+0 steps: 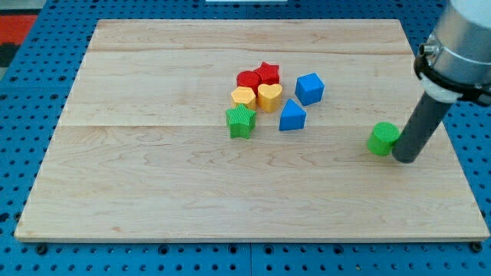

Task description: Place the green circle in between the blue cube and blue triangle

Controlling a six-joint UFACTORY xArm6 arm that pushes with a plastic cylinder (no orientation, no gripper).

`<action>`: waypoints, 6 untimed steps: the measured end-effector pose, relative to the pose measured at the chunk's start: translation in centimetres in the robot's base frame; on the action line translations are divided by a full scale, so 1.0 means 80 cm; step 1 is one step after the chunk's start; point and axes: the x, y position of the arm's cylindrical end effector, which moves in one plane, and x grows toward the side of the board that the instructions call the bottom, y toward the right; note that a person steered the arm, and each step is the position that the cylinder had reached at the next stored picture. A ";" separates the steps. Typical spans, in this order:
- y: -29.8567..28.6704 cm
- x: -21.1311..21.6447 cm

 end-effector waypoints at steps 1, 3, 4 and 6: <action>-0.048 -0.039; -0.051 -0.040; -0.025 -0.071; -0.086 -0.084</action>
